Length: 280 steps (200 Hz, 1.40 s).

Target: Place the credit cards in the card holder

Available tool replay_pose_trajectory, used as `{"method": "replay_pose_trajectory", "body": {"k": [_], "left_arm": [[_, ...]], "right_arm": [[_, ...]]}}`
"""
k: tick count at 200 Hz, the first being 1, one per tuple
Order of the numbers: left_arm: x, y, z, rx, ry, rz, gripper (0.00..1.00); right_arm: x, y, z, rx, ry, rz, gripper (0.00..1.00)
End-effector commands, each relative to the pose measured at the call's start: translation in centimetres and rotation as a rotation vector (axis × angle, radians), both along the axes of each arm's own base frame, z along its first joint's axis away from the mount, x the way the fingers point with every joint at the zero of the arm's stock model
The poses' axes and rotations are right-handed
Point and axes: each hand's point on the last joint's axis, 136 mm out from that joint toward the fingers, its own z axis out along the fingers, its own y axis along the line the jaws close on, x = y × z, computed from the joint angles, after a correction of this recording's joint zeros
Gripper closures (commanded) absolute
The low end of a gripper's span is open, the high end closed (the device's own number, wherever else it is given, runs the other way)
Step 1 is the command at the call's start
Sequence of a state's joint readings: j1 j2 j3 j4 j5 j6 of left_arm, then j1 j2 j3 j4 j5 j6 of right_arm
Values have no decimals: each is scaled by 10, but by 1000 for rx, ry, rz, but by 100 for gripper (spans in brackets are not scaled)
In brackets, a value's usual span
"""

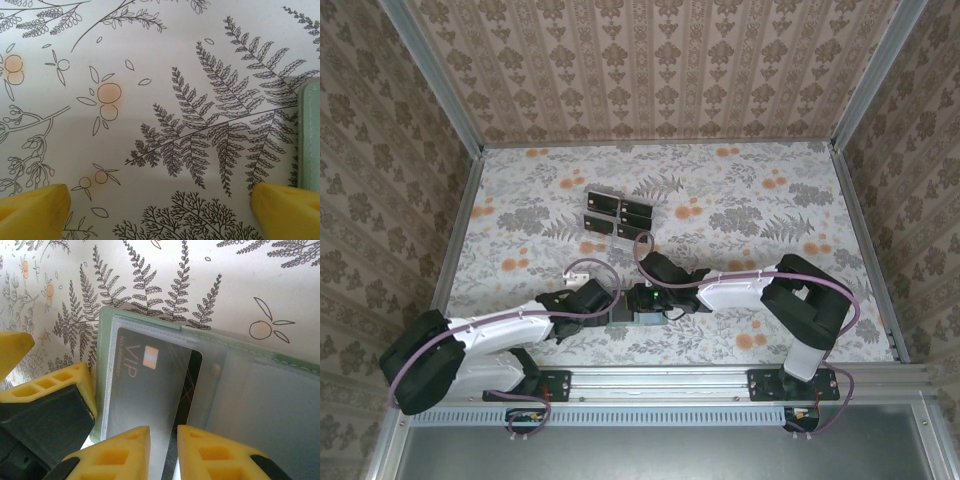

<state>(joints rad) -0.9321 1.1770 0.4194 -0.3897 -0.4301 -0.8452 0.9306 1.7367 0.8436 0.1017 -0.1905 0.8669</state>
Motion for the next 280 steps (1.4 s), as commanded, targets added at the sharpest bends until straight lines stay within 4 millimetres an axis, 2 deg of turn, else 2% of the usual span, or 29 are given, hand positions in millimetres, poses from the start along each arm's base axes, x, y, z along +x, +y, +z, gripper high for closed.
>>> {"method": "replay_pose_trajectory", "body": {"k": [1, 87, 111, 136, 161, 177, 212, 231, 251, 280], "left_arm": [[-5, 4, -11, 7, 28, 10, 0], [-6, -1, -15, -3, 36, 8, 0], [-6, 0, -15, -4, 36, 12, 0], [-7, 6, -9, 2, 24, 30, 0], [-8, 19, 0, 20, -4, 68, 0], [-8, 22, 5, 7, -16, 78, 0], [-4, 22, 24, -26, -58, 82, 0], [-1, 18, 35, -41, -76, 66, 0], [1, 14, 43, -47, -82, 46, 0], [3, 6, 48, -55, -83, 25, 0]], "right_arm": [[-1, 4, -6, -9, 11, 4, 76], [-1, 17, -7, 16, 32, 23, 77], [-1, 21, 2, 40, 28, 36, 77], [-1, 20, 25, 62, -6, 43, 77], [1, 8, 53, 46, -75, 38, 72], [5, -10, 66, -19, -130, 15, 66], [20, -66, 72, -288, -257, -58, 54], [27, -88, 73, -359, -304, -100, 46], [32, -95, 76, -380, -347, -94, 44], [27, -81, 72, -385, -321, 24, 43]]}}
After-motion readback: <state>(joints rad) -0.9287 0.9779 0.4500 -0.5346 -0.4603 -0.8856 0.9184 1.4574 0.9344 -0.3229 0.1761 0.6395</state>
